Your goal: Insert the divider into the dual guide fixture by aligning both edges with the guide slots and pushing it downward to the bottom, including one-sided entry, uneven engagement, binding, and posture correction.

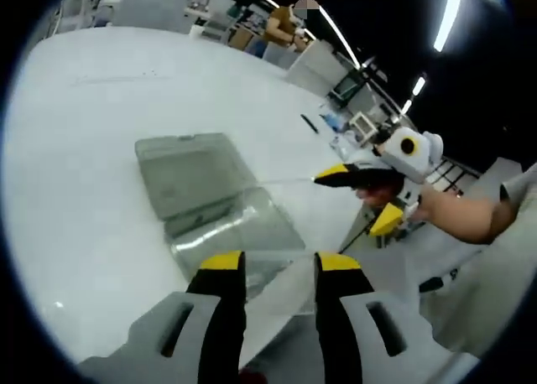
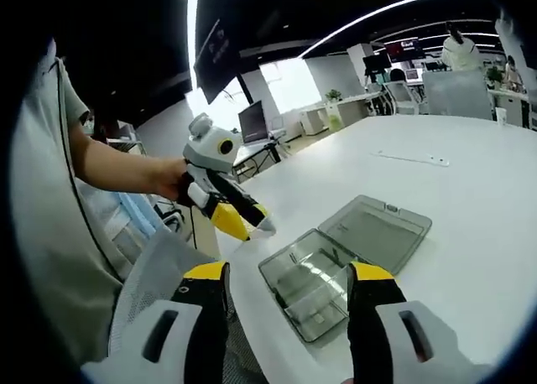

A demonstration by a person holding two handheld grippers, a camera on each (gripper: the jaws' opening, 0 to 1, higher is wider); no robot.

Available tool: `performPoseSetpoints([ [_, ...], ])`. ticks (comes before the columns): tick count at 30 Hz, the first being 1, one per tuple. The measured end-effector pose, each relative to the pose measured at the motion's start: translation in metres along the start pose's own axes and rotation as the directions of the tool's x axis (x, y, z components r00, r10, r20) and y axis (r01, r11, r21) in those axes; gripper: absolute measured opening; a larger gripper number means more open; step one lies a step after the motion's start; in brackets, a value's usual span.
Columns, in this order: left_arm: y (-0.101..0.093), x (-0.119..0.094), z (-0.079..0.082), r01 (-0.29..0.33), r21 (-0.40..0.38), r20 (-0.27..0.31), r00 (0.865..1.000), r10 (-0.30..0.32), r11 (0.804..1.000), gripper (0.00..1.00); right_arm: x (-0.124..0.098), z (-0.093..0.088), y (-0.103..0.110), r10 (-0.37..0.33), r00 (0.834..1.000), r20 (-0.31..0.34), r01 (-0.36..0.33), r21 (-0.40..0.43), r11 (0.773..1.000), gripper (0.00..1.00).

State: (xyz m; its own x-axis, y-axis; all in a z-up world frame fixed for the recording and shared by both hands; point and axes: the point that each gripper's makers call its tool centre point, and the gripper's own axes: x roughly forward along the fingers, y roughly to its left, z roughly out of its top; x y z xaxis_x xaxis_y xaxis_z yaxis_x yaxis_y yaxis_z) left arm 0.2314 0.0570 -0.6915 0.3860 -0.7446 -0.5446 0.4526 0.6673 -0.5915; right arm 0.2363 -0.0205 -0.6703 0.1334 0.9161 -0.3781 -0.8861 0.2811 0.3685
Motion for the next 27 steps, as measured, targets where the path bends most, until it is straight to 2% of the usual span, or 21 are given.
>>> performPoseSetpoints([
  [13,-0.021,0.01,0.001,0.087,0.038,0.012,0.996,-0.087,0.996,0.29,0.003,0.014,0.008,0.064,0.996,0.058,-0.067,0.049,0.997,0.52],
  [20,-0.034,0.013,0.004,0.139,0.054,0.026,0.99,-0.14,0.989,0.29,0.007,0.021,0.018,0.119,0.989,0.083,-0.125,0.073,0.989,0.53],
  [27,-0.043,0.017,0.004,0.176,0.067,0.024,0.984,-0.178,0.982,0.29,0.009,0.028,0.021,0.142,0.983,0.114,-0.153,0.096,0.983,0.52],
])
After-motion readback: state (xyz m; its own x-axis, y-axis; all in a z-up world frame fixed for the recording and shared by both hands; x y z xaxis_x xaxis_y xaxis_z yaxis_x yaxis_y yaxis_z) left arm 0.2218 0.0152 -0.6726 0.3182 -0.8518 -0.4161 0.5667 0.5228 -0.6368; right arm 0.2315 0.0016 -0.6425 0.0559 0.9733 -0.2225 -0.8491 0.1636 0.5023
